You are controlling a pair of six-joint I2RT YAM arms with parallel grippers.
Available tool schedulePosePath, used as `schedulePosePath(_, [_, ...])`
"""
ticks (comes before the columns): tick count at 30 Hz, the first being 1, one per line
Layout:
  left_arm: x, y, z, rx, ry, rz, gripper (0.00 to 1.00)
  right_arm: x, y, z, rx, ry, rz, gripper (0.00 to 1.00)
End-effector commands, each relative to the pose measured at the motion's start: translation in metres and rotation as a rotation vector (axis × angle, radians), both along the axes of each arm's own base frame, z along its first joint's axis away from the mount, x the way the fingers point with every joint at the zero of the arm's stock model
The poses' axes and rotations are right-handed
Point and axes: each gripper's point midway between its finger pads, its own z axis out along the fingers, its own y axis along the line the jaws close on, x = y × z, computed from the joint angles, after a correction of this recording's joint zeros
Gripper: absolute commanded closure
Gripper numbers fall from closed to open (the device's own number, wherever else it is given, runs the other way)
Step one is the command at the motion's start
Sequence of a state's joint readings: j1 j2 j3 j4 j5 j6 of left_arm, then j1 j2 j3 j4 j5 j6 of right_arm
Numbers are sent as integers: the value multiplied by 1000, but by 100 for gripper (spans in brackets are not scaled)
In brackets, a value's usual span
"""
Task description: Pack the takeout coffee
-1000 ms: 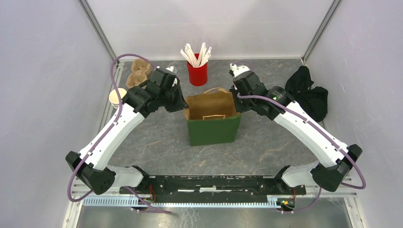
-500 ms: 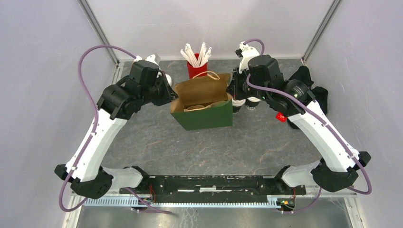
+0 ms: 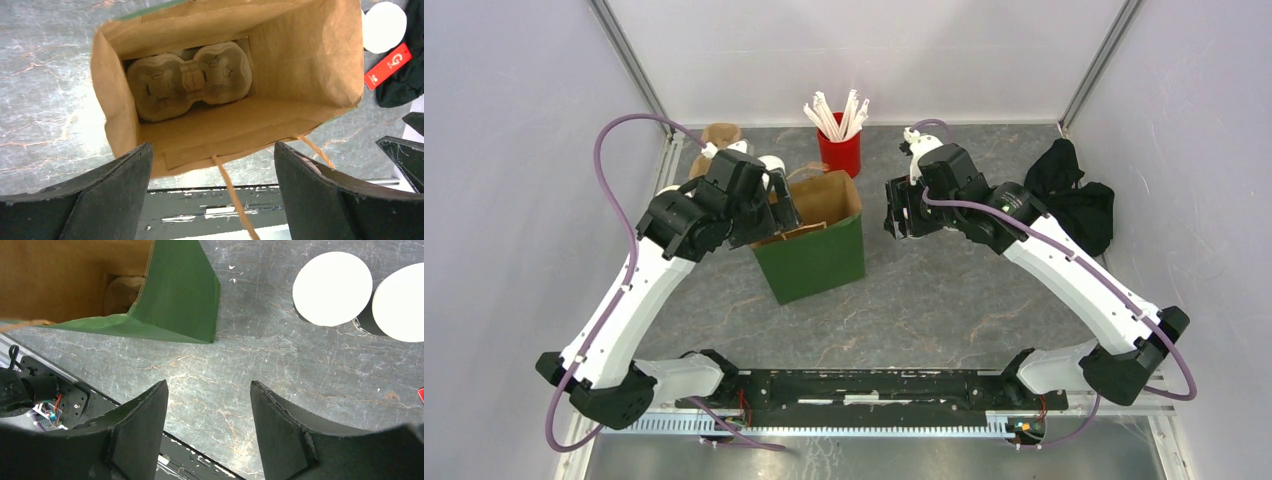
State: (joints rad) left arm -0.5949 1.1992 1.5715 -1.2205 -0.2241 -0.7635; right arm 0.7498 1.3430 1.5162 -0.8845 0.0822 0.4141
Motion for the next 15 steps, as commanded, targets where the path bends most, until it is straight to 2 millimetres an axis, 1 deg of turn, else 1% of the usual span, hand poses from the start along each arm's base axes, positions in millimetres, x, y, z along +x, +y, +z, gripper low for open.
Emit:
schedulePosePath(1, [2, 23, 29, 35, -105, 63, 4, 8, 13, 27, 61, -77, 47, 31])
schedulePosePath(4, [6, 26, 41, 49, -142, 64, 3, 10, 24, 35, 93, -89, 82, 30])
schedulePosePath(6, [10, 21, 52, 34, -176, 37, 4, 15, 30, 40, 114, -103, 87, 29])
schedulePosePath(8, [13, 13, 61, 22, -200, -9, 5, 13, 43, 44, 163, -102, 138, 29])
schedulePosePath(13, [22, -3, 63, 10, -215, -93, 5, 16, 74, 47, 292, -99, 198, 28])
schedulePosePath(15, [25, -9, 62, 5, -219, -115, 6, 21, 77, 47, 304, -110, 190, 28])
